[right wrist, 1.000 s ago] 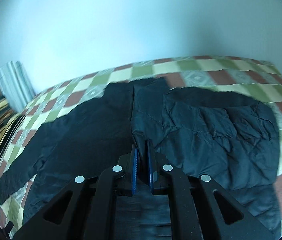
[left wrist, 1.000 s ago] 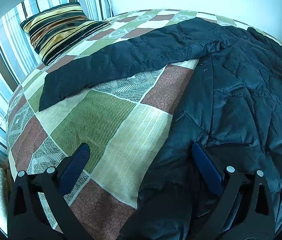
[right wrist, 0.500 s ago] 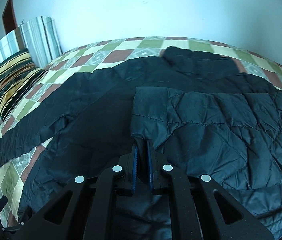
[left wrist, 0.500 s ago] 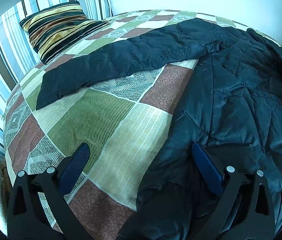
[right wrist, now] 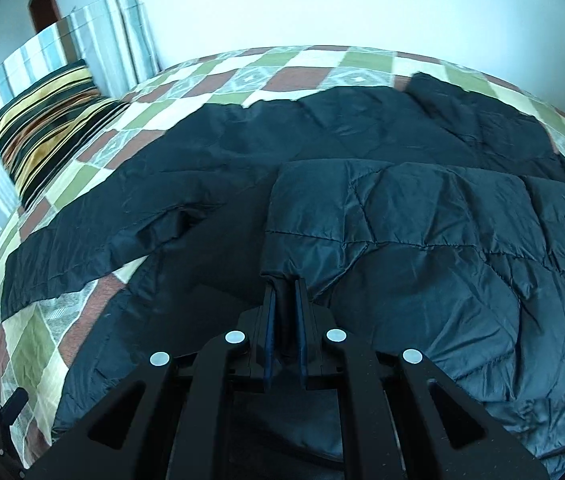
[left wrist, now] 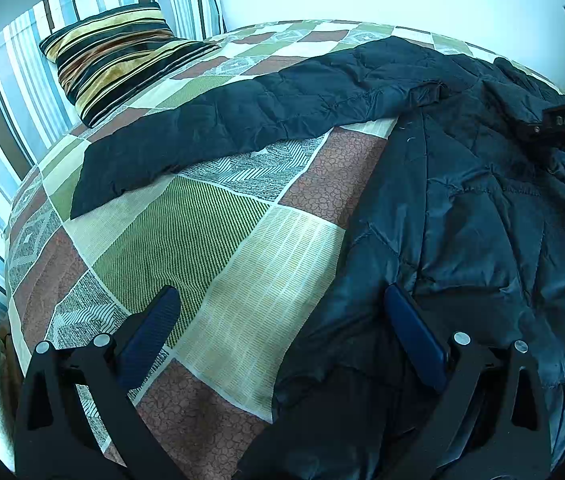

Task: Fold large clothes
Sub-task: 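Carry the held sleeve across the jacket body with the right gripper, then open the right gripper and lay the sleeve flat on the jacket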

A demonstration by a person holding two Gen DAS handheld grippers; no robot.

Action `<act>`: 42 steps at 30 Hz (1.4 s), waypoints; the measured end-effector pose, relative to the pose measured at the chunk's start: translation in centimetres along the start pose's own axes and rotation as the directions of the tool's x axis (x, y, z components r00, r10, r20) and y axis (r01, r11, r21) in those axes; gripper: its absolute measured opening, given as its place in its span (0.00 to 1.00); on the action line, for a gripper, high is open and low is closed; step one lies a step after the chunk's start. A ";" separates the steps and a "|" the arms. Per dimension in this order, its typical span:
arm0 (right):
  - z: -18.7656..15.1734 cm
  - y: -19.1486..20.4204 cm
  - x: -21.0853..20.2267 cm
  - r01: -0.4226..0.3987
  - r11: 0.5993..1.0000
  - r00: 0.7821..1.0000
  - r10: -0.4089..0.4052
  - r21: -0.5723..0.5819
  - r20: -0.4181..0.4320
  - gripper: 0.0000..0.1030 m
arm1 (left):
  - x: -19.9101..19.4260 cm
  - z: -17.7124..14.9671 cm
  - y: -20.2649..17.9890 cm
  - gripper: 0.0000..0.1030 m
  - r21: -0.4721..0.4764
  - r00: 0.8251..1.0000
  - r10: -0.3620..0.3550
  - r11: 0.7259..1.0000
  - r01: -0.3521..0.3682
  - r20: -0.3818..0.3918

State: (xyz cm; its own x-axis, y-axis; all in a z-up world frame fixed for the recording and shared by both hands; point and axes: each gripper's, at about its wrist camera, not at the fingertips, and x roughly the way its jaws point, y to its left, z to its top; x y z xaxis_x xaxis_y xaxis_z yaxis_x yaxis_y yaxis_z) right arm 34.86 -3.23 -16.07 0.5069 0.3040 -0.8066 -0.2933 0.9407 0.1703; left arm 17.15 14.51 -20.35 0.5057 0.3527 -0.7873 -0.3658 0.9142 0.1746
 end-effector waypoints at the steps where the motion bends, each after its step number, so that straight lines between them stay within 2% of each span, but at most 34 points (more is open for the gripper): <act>1: 0.0 0.4 0.2 -0.001 1.000 1.000 0.001 -0.018 -0.009 0.09 | 0.0 0.0 0.0 0.98 0.000 1.000 0.000 1.000 0.000 0.000; 3: -0.1 0.7 0.3 0.003 1.000 1.000 -0.003 -0.029 -0.014 0.11 | 0.0 0.0 0.0 0.98 -0.001 1.000 -0.001 1.000 0.001 -0.001; 6: -0.4 0.2 -0.4 -0.044 0.999 0.999 0.044 -0.003 -0.016 0.20 | 0.1 0.0 -0.1 0.98 -0.003 1.000 -0.005 1.000 0.005 -0.002; 8: -0.6 -0.6 -1.6 -0.071 0.997 0.997 0.071 0.021 -0.007 0.38 | 0.2 -0.1 -0.1 0.98 -0.005 1.000 -0.008 1.000 0.008 -0.002; 10: -1.0 -1.9 -3.6 -0.077 0.996 0.997 0.075 0.047 0.031 0.46 | 0.2 -0.1 -0.1 0.98 -0.006 1.000 -0.011 1.000 0.011 -0.003; 14: -1.8 -6.9 -8.7 -0.054 0.990 0.993 0.040 0.127 0.114 0.47 | 0.2 -0.1 0.0 0.98 -0.006 1.000 -0.011 1.000 0.011 -0.003; 18: -2.9 -13.9 -12.7 0.106 0.974 0.977 -0.140 0.202 0.161 0.46 | 0.2 -0.1 0.0 0.98 -0.006 1.000 -0.010 1.000 0.010 -0.002; 22: -4.6 -22.3 -14.3 0.207 0.911 0.957 -0.265 0.356 0.122 0.45 | 0.1 0.0 -0.1 0.98 -0.002 1.000 -0.005 1.000 0.005 -0.001; 25: -6.0 -26.8 -13.7 0.234 0.869 0.955 -0.289 0.435 0.065 0.45 | 0.0 -0.1 -0.1 0.98 0.002 1.000 0.000 1.000 0.000 0.001; 27: -7.0 -29.6 -12.0 0.264 0.846 0.956 -0.293 0.463 -0.010 0.43 | 0.0 -0.1 -0.3 0.98 0.008 1.000 0.007 1.000 -0.007 0.002; 29: -7.8 -30.9 -10.7 0.344 0.821 0.932 -0.358 0.456 -0.057 0.42 | 0.0 -0.1 -0.3 0.98 0.013 1.000 0.013 1.000 -0.013 0.004; 30: -8.1 -31.6 -10.2 0.350 0.814 0.929 -0.363 0.463 -0.064 0.42 | -0.1 -0.2 -0.4 0.98 0.016 1.000 0.017 1.000 -0.017 0.005; 32: -8.1 -32.0 -10.3 0.335 0.811 0.935 -0.350 0.479 -0.061 0.42 | -0.1 -0.2 -0.4 0.98 0.019 1.000 0.021 1.000 -0.021 0.007; 34: -7.4 -31.4 -11.1 0.344 0.817 0.931 -0.359 0.462 -0.058 0.42 | -0.1 -0.1 -0.5 0.98 0.021 1.000 0.024 0.999 -0.025 0.007; 37: -6.8 -31.7 -13.4 0.285 0.824 0.944 -0.329 0.489 0.004 0.42 | -0.1 -0.2 -0.5 0.98 0.023 1.000 0.026 0.999 -0.026 0.010; 42: -4.4 -32.9 -14.5 0.245 0.823 0.945 -0.321 0.513 0.065 0.43 | -0.1 -0.2 -0.5 0.98 0.022 1.000 0.026 0.999 -0.026 0.009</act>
State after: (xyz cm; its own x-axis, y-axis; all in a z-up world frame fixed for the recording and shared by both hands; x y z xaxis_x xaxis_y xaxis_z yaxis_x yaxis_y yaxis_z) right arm 33.63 -39.25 -12.48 0.6256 -0.0051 -0.7802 0.2985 0.9255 0.2332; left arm 17.17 13.99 -20.49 0.5036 0.3778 -0.7770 -0.3614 0.9090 0.2078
